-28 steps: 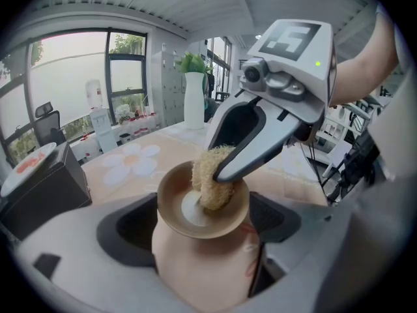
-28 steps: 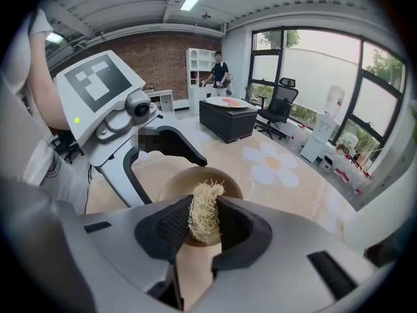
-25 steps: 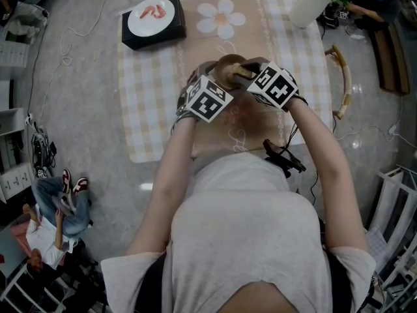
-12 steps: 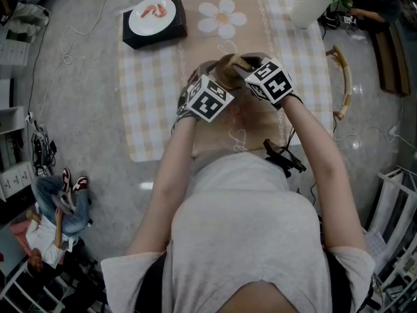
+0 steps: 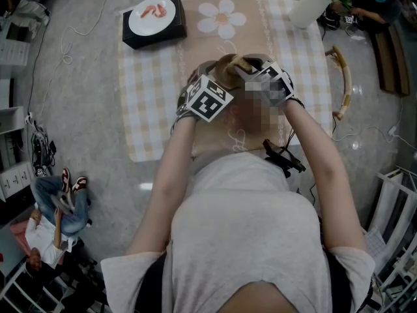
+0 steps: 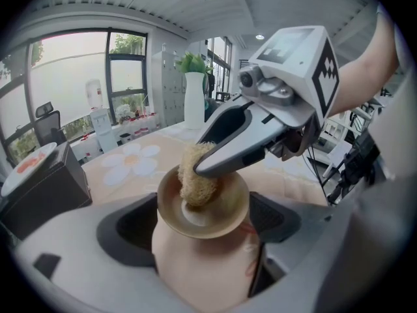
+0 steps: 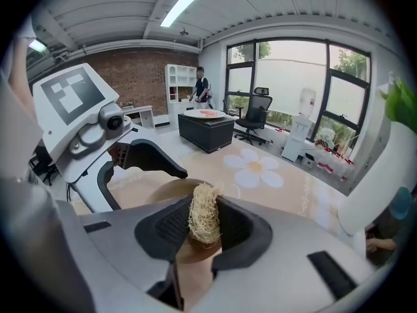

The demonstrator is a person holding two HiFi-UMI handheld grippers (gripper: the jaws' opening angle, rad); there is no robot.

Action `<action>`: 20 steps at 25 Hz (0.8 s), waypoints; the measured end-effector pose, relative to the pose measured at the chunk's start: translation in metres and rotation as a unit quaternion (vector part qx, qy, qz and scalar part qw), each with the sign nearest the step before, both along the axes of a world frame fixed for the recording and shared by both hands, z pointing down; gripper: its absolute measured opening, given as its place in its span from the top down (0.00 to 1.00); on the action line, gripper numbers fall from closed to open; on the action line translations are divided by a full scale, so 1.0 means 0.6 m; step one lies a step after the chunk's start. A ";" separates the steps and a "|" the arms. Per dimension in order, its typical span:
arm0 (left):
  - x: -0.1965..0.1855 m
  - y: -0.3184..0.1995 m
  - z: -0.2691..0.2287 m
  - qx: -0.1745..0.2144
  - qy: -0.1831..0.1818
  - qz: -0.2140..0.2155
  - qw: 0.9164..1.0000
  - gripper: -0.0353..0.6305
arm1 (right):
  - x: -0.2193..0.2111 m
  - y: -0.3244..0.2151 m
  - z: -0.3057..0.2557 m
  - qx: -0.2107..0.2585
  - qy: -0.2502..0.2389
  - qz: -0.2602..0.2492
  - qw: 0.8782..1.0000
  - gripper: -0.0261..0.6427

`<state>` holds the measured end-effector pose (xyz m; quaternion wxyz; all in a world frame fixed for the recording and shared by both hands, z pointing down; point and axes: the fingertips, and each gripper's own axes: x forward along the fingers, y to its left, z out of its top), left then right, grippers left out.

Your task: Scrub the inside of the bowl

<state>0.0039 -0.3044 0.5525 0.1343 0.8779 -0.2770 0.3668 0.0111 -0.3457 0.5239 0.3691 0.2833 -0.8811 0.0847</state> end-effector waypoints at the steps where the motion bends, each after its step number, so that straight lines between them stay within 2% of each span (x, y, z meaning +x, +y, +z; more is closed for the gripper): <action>1: 0.000 0.000 0.000 0.000 0.000 0.000 1.000 0.33 | -0.001 0.004 0.000 -0.002 0.000 -0.004 1.000 0.81; 10: 0.000 -0.001 -0.001 0.001 0.000 0.000 1.000 0.33 | -0.010 0.044 -0.004 -0.023 -0.009 -0.026 0.999 0.81; 20: -0.002 -0.003 -0.001 0.005 0.011 -0.008 1.000 0.33 | 0.016 0.044 -0.043 -0.013 -0.065 0.031 0.997 0.81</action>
